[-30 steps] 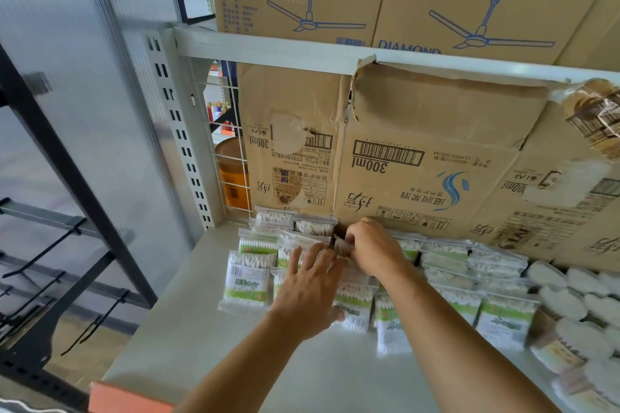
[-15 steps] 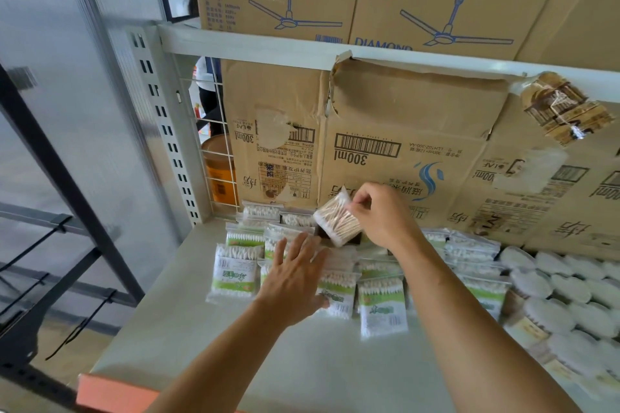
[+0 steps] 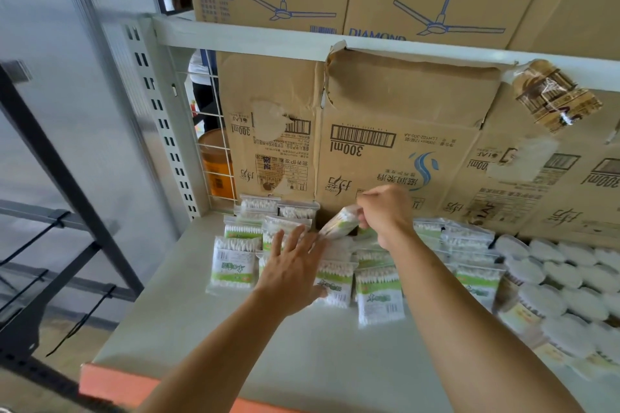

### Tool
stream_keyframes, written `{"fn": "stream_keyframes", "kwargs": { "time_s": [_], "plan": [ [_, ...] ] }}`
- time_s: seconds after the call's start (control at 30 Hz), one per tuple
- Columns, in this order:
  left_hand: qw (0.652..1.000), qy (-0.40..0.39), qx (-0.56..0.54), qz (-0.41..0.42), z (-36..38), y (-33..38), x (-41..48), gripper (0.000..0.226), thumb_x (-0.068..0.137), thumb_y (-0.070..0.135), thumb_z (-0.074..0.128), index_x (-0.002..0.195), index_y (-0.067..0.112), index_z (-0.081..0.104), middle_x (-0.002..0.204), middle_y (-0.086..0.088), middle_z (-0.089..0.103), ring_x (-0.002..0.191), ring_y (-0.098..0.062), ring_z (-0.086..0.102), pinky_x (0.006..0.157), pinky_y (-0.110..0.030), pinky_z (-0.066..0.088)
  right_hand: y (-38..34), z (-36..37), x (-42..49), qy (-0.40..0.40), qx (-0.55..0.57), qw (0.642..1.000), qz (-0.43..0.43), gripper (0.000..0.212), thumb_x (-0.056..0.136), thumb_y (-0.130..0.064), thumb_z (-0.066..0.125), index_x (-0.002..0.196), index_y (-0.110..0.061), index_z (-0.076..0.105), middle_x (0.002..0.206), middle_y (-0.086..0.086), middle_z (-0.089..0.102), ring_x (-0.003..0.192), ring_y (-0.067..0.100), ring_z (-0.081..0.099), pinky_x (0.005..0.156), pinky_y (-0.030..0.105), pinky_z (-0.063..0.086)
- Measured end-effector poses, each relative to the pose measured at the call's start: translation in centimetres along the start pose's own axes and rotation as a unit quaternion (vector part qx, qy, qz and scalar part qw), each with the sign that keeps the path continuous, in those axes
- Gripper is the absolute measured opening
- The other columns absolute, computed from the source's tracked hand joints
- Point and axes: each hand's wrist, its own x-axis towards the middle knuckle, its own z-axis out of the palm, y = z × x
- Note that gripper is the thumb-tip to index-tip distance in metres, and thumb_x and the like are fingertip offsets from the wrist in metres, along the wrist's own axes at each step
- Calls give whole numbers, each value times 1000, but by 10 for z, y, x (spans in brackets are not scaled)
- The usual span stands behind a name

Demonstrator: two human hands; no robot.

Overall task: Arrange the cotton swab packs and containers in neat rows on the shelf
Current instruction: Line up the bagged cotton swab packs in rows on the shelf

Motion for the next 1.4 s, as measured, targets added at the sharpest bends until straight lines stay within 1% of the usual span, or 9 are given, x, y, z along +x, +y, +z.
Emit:
{"fn": "stream_keyframes", "kwargs": {
  "time_s": [0.23,0.4,0.57,0.7,0.83,0.93,1.1,1.2,1.4],
  "plan": [
    [1000,3,12,-1,4,-1,0,81,84,56,57,147,22,18,156,-3,14,145,-25,1,117,-50,-5,-5,-1,5,-10,34,999,6,8,80,10,58,74,11,63,65,16,64,54,15,67,58,25,58],
    [1000,2,15,4,2,0,2,80,85,55,57,147,23,18,155,-3,15,145,-25,1,116,-50,-6,9,16,6,-61,-168,984,-24,21,78,9,61,99,12,65,102,26,67,92,33,69,82,45,57],
    [1000,2,14,6,3,-1,2,79,85,55,56,147,24,17,156,-3,14,145,-25,-1,115,-50,-8,31,24,9,-32,-278,951,-131,15,91,-7,61,87,-3,75,95,8,74,77,14,65,61,14,44],
    [1000,6,21,12,3,-1,4,81,84,55,58,147,24,17,154,-3,17,145,-25,2,114,-50,-9,32,28,17,-11,-268,955,-129,20,92,-18,62,80,-7,74,88,5,75,68,13,61,60,20,45],
    [1000,1,27,12,3,-1,9,81,85,55,56,147,23,15,155,-5,14,145,-26,0,114,-51,-9,32,29,23,-32,-251,959,-125,22,93,-17,60,108,-5,70,111,7,70,98,18,64,80,23,48],
    [999,2,31,10,3,-2,13,81,86,55,55,148,22,13,156,-4,13,145,-26,0,116,-52,-6,36,21,17,-41,-195,972,-128,27,93,-13,57,120,-11,62,118,2,65,90,10,60,73,17,45],
    [999,-2,39,9,1,-3,24,82,87,55,54,148,21,13,155,-3,13,145,-25,0,114,-51,-8,42,-27,-4,53,-95,987,-116,17,92,-8,56,105,-13,66,97,-4,67,72,11,63,64,20,47],
    [999,2,43,3,1,-3,30,82,87,55,54,149,20,14,155,-4,15,145,-25,2,114,-51,-6,52,-53,-21,23,-131,985,-108,14,90,-9,59,97,-18,67,89,-14,62,81,7,63,71,21,49],
    [998,-9,59,-10,2,-1,39,85,87,55,53,150,19,8,158,-4,10,146,-25,1,115,-52,-2,80,-56,-53,-161,-361,911,-113,72,82,-17,71,145,-25,35,150,-7,32,114,13,53,87,24,45]
  ]
}}
